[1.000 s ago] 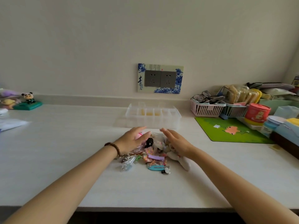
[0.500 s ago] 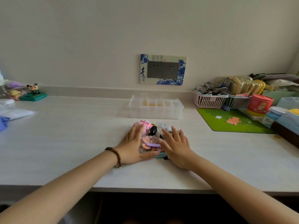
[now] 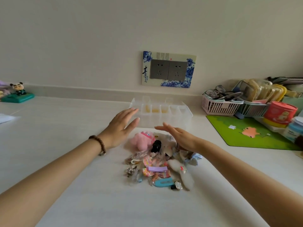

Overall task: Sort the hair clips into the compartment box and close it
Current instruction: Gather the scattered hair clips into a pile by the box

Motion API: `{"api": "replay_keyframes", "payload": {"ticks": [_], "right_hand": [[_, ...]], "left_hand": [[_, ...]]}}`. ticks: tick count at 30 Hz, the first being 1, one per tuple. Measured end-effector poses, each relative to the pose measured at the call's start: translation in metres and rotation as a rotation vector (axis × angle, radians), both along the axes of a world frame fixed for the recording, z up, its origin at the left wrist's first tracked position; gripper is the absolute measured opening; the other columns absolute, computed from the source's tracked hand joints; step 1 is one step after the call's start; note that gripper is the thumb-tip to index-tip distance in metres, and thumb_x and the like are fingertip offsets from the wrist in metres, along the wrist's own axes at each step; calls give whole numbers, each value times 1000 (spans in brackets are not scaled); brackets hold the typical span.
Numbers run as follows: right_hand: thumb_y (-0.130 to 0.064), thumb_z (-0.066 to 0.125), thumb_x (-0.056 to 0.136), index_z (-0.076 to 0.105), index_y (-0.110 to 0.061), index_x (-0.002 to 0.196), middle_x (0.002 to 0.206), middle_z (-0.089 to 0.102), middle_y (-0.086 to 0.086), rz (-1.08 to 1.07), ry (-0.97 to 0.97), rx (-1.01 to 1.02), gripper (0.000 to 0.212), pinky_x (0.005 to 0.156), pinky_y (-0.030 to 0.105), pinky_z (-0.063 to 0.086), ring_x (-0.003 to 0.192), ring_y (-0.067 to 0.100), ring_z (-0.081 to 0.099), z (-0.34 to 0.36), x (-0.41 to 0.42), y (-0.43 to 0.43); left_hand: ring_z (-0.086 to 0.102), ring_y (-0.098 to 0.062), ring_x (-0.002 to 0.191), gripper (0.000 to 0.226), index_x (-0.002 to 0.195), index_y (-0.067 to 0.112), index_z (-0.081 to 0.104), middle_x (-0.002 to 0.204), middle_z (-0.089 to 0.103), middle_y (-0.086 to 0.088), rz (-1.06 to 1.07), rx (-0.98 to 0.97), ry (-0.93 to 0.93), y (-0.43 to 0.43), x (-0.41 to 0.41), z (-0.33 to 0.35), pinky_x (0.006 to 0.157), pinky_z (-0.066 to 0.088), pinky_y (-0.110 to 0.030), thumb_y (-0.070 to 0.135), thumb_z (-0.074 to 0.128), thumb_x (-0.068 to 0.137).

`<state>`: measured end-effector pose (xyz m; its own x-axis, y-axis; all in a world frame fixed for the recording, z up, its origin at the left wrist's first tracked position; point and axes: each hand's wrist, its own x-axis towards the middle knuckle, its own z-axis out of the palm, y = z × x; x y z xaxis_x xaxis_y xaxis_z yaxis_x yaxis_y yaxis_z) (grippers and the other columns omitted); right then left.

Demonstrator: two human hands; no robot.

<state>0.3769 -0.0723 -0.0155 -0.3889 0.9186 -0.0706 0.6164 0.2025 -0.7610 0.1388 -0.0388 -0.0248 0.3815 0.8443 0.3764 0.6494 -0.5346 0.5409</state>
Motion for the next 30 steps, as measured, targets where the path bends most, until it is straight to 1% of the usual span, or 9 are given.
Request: {"api": "replay_keyframes", "payload": {"ticks": [3, 5, 9, 13, 16, 21, 25, 28, 30], "right_hand": [[-56, 14, 92, 40, -28, 139, 147, 38, -9, 63, 17, -123, 61, 92, 0, 29, 126, -2, 40, -5, 1, 9], [-61, 16, 87, 41, -26, 139, 141, 44, -14, 92, 50, -171, 67, 84, -7, 32, 113, -15, 46, -6, 3, 9], [-65, 17, 85, 43, -30, 137, 142, 44, -20, 139, 57, -166, 68, 104, 5, 25, 126, -12, 39, -6, 8, 1], [-65, 17, 84, 48, -41, 130, 140, 45, -23, 87, 55, -63, 60, 104, 11, 24, 128, -11, 36, -1, 14, -4], [-60, 19, 89, 56, -37, 123, 134, 52, -20, 21, 140, 28, 56, 113, 26, 24, 128, -7, 39, 7, 27, -7], [-62, 23, 84, 62, -33, 117, 125, 60, -21, -2, 146, 92, 59, 106, 27, 35, 121, -3, 50, 10, 47, -25], [-65, 42, 79, 62, -43, 111, 117, 62, -26, 0, 13, 90, 44, 101, 26, 41, 114, -6, 54, 11, 65, -43], [-62, 54, 73, 62, -37, 111, 114, 64, -20, -8, -33, 104, 46, 100, 27, 42, 112, 0, 56, 8, 73, -52], [-63, 60, 69, 61, -35, 111, 113, 64, -17, -18, -81, 115, 50, 98, 28, 43, 108, 1, 56, 5, 77, -55]], "left_hand": [[10, -6, 139, 74, 140, 30, 27, 150, 24, 8, -57, 68, 104, 29, 5, 2, 115, 5, -30, 70, 7, 80], [13, -7, 139, 78, 138, 33, 31, 149, 28, 9, -86, 74, 146, 45, 8, 3, 115, 9, -35, 73, 3, 77], [22, 2, 131, 59, 135, 37, 35, 145, 35, 12, -112, 61, 166, 57, 13, -2, 109, 13, -23, 61, 10, 87], [20, 7, 125, 55, 129, 40, 40, 142, 36, 13, -112, 59, 126, 52, 13, -5, 103, 13, -18, 60, 12, 86], [20, 5, 128, 56, 128, 42, 40, 142, 36, 14, -118, 48, 111, 43, 8, -6, 103, 14, -19, 63, 11, 85], [22, 5, 127, 64, 127, 42, 41, 139, 38, 14, -120, 81, 104, 19, -1, -7, 104, 16, -18, 71, 7, 81], [27, 0, 128, 68, 125, 39, 45, 138, 42, 10, -106, 102, 97, 1, -4, -7, 106, 17, -20, 72, 6, 81], [29, -8, 130, 74, 126, 33, 47, 138, 45, 5, -70, 159, 129, -7, -1, -2, 110, 17, -28, 72, 4, 80], [23, -13, 135, 70, 130, 33, 42, 141, 41, 5, -37, 225, 163, -13, 7, 4, 114, 11, -35, 68, 6, 82]]}}
